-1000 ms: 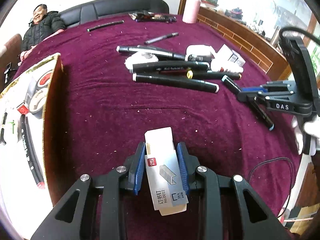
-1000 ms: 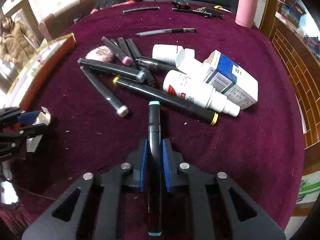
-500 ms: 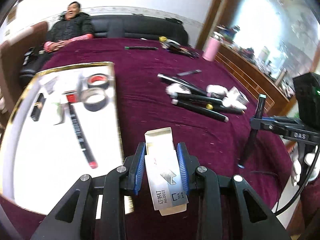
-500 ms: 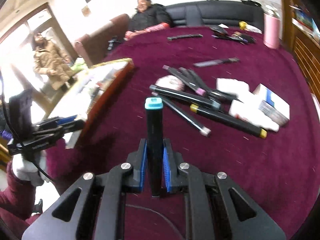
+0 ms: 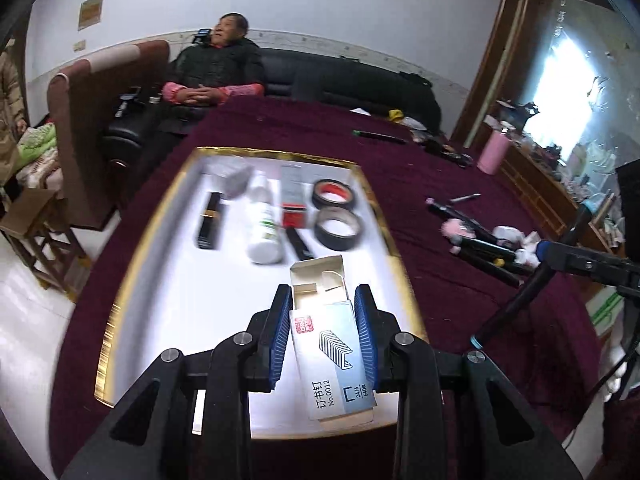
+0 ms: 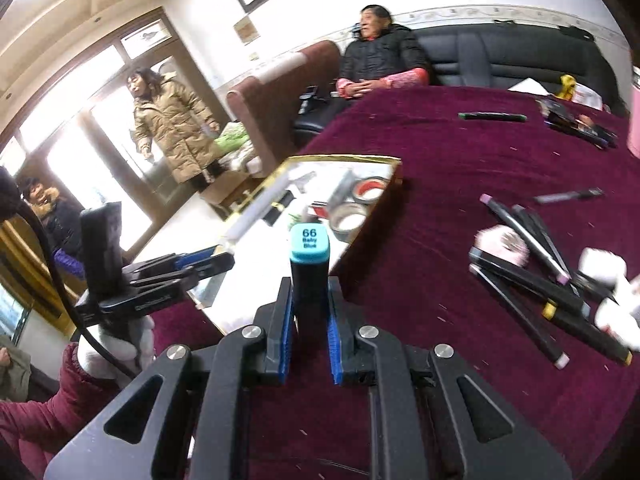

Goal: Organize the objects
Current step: 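Carry the stapler box and teal-capped marker over the tray with both grippers, then release the stapler box and marker into the tray with both grippers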

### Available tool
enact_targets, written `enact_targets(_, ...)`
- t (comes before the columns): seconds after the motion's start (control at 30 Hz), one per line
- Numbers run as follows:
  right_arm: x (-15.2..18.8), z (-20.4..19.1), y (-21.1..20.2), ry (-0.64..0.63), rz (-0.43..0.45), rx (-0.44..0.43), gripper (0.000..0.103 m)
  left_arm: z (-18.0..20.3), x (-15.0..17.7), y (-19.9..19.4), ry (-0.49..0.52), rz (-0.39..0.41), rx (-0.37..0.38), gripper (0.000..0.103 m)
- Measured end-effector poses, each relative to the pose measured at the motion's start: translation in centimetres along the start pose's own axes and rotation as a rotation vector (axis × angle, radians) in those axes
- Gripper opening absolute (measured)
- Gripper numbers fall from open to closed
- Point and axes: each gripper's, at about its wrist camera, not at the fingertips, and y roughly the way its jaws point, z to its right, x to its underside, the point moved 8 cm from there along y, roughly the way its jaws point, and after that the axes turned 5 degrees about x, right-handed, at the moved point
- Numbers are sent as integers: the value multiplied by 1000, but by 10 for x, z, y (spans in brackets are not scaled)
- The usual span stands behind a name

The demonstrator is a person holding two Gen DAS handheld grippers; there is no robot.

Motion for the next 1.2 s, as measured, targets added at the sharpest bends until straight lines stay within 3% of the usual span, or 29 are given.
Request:
enact_targets(0.27, -16, -32, 67, 5, -122, -79, 13, -35, -4, 15, 32, -66, -53, 27)
enact_targets(0.47, -15, -25, 124, 34, -228, -35, 13, -47, -1, 33, 37, -118, -55, 27)
enact_targets(0.8, -29, -18, 174, 86, -301, -19, 14, -64, 3, 54, -15, -179, -74, 27)
enact_targets(1.1, -14, -16, 220, 114, -399, 5, 14, -77, 7, 61, -52, -197, -82, 28)
enact_targets(1.17, -12, -16, 220, 118, -400, 23, 15, -79, 7, 60, -57, -202, -78, 32)
enact_targets(1.2, -13, -16, 220, 116, -396, 25, 18, -80, 7, 60, -58, -202, -75, 42)
